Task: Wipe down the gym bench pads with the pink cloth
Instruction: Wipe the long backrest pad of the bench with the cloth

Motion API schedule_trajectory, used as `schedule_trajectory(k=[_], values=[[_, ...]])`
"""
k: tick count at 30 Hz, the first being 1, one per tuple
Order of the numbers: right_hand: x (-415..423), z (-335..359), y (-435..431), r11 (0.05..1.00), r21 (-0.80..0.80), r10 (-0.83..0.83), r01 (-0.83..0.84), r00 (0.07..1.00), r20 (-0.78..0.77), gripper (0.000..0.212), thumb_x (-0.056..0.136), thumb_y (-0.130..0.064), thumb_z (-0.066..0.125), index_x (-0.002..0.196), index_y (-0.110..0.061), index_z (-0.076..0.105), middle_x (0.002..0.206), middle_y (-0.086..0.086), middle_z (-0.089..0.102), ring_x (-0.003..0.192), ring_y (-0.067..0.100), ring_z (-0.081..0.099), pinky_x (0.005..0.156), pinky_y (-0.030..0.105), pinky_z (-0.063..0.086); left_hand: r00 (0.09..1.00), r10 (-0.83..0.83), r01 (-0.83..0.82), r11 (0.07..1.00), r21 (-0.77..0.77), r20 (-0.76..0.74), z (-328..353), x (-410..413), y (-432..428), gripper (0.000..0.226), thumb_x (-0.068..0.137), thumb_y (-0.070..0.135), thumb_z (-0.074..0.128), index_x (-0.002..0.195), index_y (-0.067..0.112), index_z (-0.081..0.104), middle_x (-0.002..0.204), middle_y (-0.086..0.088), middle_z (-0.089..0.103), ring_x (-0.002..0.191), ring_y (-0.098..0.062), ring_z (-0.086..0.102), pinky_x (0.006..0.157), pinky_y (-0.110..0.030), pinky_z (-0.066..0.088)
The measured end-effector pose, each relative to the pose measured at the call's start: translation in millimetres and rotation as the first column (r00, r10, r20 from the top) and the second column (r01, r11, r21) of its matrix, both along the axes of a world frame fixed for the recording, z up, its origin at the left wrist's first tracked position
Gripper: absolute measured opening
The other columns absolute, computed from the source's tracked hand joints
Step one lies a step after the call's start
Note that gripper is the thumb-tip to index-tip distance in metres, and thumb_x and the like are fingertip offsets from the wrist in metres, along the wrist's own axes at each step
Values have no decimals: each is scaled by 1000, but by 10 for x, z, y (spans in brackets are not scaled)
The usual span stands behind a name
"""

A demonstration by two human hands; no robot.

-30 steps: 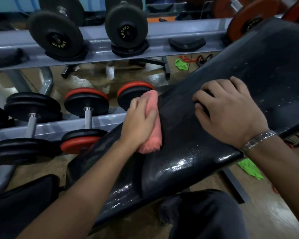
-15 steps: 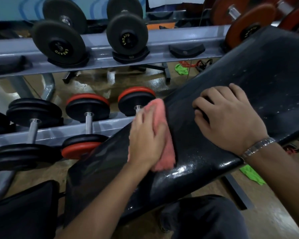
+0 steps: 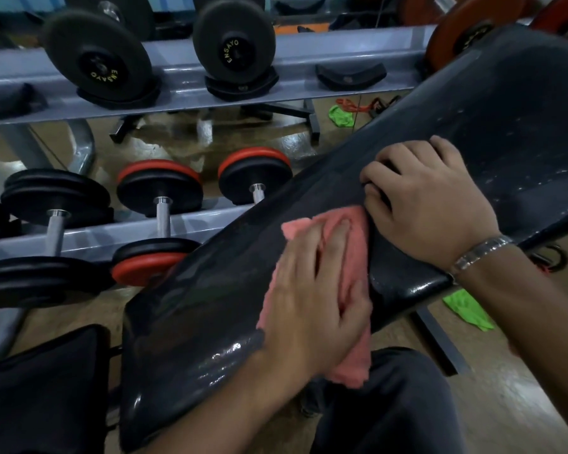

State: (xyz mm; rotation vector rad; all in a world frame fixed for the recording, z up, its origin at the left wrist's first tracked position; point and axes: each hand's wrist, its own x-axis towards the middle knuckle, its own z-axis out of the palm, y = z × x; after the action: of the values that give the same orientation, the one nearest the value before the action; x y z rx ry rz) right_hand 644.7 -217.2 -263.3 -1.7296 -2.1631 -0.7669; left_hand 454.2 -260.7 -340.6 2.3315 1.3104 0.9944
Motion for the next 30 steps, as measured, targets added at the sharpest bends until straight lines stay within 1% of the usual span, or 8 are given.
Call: schedule_trajectory(k=[2, 7, 13, 16, 20, 22, 26, 30], values=[[-1, -1, -7, 1000, 3, 2, -2, 1000, 3, 29, 100, -30, 45, 109, -14, 68, 113, 11, 65, 111, 38, 60, 113, 60, 35, 1000, -10, 10, 1000, 9, 13, -65, -66, 57, 68, 99, 40, 47, 162, 18, 35, 158, -5, 40, 144, -23, 42, 122, -38, 35], [-18, 0, -17, 1000, -2, -11, 11, 1000, 15, 29, 101, -29, 44, 110, -14, 68, 113, 11, 65, 111, 39, 59, 113, 59, 36, 947, 314, -294, 933, -207, 73, 137, 202, 263, 76, 95, 51, 31, 163, 18, 30, 158, -8, 38, 142, -29, 42, 119, -46, 38], [2, 7, -24, 999, 16, 29, -28, 998, -63, 29, 96, -20, 43, 111, -12, 68, 111, 12, 65, 105, 38, 60, 113, 58, 36, 999, -43, 43, 994, 99, -3, -9, 124, -127, 65, 101, 35, 48, 160, 8, 38, 159, -16, 41, 148, -31, 40, 124, -46, 33], [27, 49, -34, 997, 11, 73, -73, 983, -166, 30, 90, -10, 48, 113, -10, 68, 111, 13, 64, 99, 37, 60, 108, 54, 42, 994, 107, -103, 990, -96, 34, -18, -55, 315, 69, 101, 43, 39, 163, 16, 32, 157, -10, 42, 143, -30, 44, 123, -47, 34], [85, 228, -147, 992, -21, 114, -126, 948, -297, 34, 89, -12, 47, 113, -10, 71, 114, 12, 65, 103, 35, 60, 99, 55, 48, 915, 393, -339, 869, -360, 86, 28, -72, 773, 66, 105, 45, 38, 166, 25, 24, 162, -4, 33, 149, -27, 36, 123, -45, 32], [166, 287, -271, 998, 18, 61, -58, 973, -222, 31, 92, -18, 50, 112, -13, 72, 118, 10, 66, 112, 34, 59, 107, 56, 41, 952, 288, -252, 928, -273, 102, 18, -95, 627, 67, 105, 46, 36, 166, 24, 24, 166, -2, 28, 153, -24, 32, 124, -47, 32], [318, 202, -410, 999, 39, -26, 30, 994, -106, 28, 97, -25, 51, 111, -15, 73, 119, 9, 67, 118, 35, 60, 116, 59, 32, 979, -189, 192, 981, -25, 72, -83, -312, 357, 63, 107, 43, 40, 164, 16, 33, 167, -2, 31, 155, -18, 31, 127, -37, 28], [323, 129, -359, 997, 50, -45, 51, 993, -105, 25, 98, -27, 52, 107, -16, 73, 114, 7, 68, 114, 34, 62, 117, 60, 32, 998, 1, 7, 991, -134, 60, -9, -268, 1043, 64, 102, 45, 36, 163, 28, 32, 162, -1, 36, 148, -20, 41, 117, -26, 28]])
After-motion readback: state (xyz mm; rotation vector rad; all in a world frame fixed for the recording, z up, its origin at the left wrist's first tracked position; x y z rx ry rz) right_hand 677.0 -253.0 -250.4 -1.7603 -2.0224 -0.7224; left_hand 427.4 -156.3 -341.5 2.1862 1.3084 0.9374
